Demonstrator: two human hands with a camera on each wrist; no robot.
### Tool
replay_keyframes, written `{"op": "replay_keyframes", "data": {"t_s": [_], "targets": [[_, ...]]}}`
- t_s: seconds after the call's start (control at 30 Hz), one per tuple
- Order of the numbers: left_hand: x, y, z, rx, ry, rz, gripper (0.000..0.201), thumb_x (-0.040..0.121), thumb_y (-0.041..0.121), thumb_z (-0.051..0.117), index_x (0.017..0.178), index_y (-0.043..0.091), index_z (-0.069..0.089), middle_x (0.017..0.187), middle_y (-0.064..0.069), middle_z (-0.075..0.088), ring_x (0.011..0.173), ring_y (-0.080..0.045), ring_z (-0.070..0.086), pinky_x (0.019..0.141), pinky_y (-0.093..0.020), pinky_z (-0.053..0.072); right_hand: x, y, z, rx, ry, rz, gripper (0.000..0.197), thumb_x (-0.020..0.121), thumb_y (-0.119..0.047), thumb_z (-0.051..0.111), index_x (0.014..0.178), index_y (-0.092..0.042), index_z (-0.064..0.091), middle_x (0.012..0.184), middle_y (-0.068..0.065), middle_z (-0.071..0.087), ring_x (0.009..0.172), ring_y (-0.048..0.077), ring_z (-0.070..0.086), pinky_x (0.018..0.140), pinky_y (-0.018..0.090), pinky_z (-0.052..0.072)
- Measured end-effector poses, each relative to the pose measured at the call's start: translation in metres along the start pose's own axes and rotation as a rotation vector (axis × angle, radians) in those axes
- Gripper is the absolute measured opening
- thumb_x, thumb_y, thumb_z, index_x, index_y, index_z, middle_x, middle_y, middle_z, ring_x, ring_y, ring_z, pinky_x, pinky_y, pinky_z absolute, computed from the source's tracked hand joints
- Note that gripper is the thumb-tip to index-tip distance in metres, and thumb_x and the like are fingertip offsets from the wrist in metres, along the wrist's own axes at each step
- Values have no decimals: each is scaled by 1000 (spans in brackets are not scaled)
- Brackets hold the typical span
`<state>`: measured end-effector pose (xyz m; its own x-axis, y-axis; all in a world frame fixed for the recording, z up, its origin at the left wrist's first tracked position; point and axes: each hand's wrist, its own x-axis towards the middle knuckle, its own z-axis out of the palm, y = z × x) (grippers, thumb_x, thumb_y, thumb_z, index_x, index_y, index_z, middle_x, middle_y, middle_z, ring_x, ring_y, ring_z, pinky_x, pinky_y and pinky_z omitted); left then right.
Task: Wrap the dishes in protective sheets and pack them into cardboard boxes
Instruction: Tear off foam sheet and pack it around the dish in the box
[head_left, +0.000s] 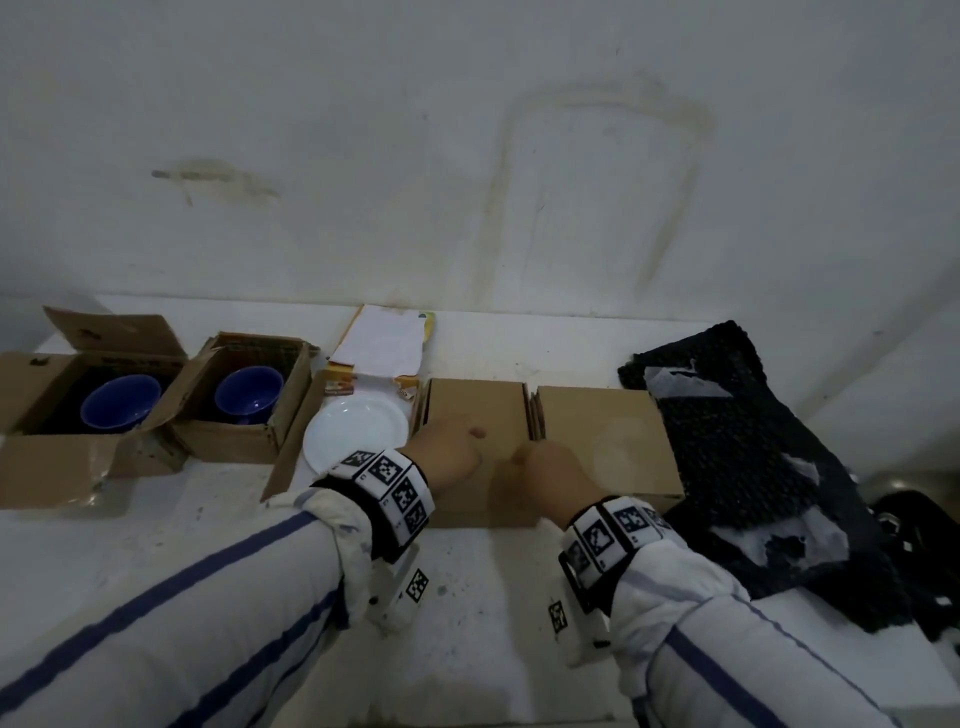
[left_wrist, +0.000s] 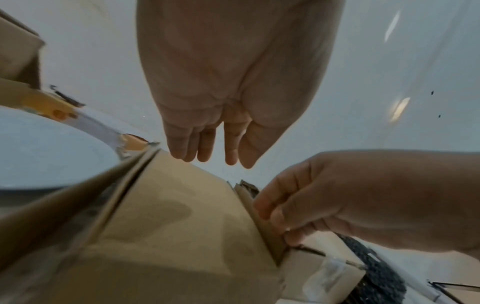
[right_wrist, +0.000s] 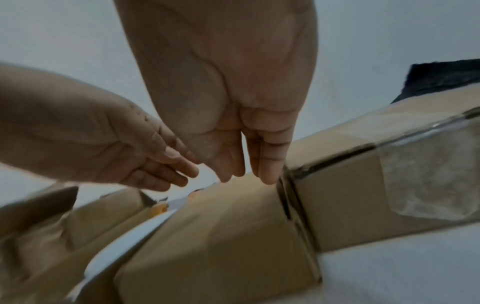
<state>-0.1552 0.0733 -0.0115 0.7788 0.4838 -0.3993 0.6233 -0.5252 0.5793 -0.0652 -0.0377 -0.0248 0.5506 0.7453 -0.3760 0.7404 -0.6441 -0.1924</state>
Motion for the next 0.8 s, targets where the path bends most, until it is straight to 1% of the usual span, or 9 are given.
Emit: {"op": "replay_keyframes", "data": {"t_s": [0.13,0.27,0.37,0.43,0.5,0.57,0.63,0.7,0.8], "targets": [[19,39,14,-67,3,46,41,94,10,43,133,20,50,138,-7,49,119,-27,52,90,-30,46,7,52,-28,260,229,126,30,92,-8,46,117,-9,63,123,10,61,115,26,55,94,29,43],[49,85,40,-77,-15,130,38,95,13,42,130,21,52,141,-4,46,125,-21,47,92,-25,41,12,135,-46,334,379,264,25,92,-11,49,109,-8,68,116,11,65,109,27,58,90,28,43],[77,120,59,-81,-25,157,37,95,14,42,131,21,51,142,-3,45,126,-21,47,94,-24,40,24,193,-47,227,342,357,26,88,-9,49,106,-3,67,116,17,62,107,33,56,89,35,47],[96,141,72,-75,-24,159,36,95,14,43,130,20,51,141,-5,42,127,-23,44,101,-30,39,32,219,-41,151,233,400,36,88,-22,55,121,-7,56,129,16,48,119,36,46,99,38,42],[112,158,84,-74,-25,147,35,95,14,43,129,20,50,138,-6,42,125,-23,44,101,-32,40,40,234,-35,78,141,387,48,88,-29,59,130,-11,44,133,14,39,125,35,38,102,40,37],[123,169,91,-82,-28,134,36,95,13,43,129,19,50,139,-7,41,125,-24,45,100,-34,42,48,242,-29,19,142,312,38,90,-22,54,125,-10,45,130,13,42,122,34,41,99,38,39],[129,176,97,-85,-32,131,37,95,10,42,130,17,50,141,-7,41,127,-24,44,103,-35,41,53,248,-29,-24,128,245,24,92,-11,45,114,-7,54,122,15,53,113,33,50,93,35,42],[131,180,100,-81,-18,134,37,95,8,41,130,15,52,142,-7,43,129,-24,43,105,-35,40,56,254,-37,-17,103,219,25,92,-7,42,107,-5,62,115,16,61,107,32,57,88,34,46],[131,182,100,-101,1,144,36,95,8,42,129,14,54,138,-6,49,127,-22,46,104,-32,40,56,261,-56,57,82,215,28,93,-5,42,108,-4,66,115,14,64,106,30,60,91,33,48]]}}
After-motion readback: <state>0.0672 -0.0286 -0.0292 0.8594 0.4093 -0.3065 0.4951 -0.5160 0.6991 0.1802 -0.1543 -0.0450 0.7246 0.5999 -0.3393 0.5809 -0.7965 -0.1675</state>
